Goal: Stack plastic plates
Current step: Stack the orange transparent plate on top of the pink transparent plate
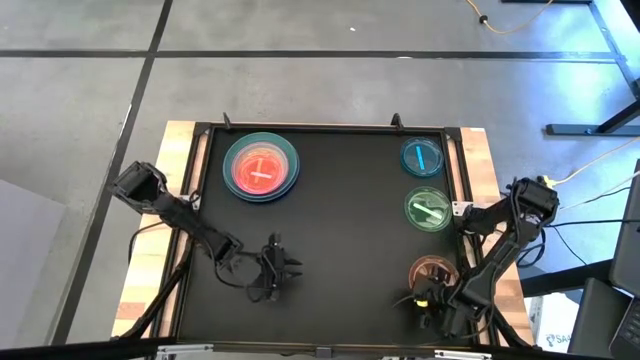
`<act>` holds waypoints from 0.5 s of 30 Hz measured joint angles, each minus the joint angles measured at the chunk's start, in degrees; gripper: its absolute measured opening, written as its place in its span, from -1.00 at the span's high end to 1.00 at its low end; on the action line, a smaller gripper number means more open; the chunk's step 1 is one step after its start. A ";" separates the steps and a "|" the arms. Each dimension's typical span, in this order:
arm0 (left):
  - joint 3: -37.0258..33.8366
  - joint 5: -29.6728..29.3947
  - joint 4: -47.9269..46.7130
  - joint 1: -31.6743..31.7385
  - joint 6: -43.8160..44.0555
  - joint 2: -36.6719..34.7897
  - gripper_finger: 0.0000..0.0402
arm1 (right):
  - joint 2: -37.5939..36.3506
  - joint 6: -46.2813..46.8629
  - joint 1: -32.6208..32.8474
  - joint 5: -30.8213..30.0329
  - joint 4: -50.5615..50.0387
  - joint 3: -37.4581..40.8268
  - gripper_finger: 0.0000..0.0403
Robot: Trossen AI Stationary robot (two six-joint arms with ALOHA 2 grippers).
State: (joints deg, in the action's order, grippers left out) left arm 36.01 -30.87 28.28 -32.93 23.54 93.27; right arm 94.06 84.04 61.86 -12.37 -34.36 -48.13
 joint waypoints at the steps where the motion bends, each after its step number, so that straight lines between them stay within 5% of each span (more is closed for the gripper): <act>1: 0.00 0.02 0.02 0.33 -0.04 0.00 0.41 | 0.07 -0.34 0.03 -0.10 -0.02 0.01 0.07; 5: 0.00 0.26 -0.05 1.45 -0.43 0.00 0.41 | 0.13 -3.31 0.05 -0.73 -0.29 0.12 0.24; 12: 0.00 0.42 0.32 2.30 -2.97 0.00 0.41 | 0.28 -11.80 -1.34 -5.25 0.37 0.23 0.89; 15: 0.00 1.04 0.50 2.27 -3.12 0.00 0.41 | 0.43 -17.25 -3.23 -7.78 2.33 0.37 0.95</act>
State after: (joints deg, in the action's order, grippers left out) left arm 36.01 -29.83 28.78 -30.65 20.43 93.27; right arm 94.49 66.79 58.63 -20.14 -32.03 -47.76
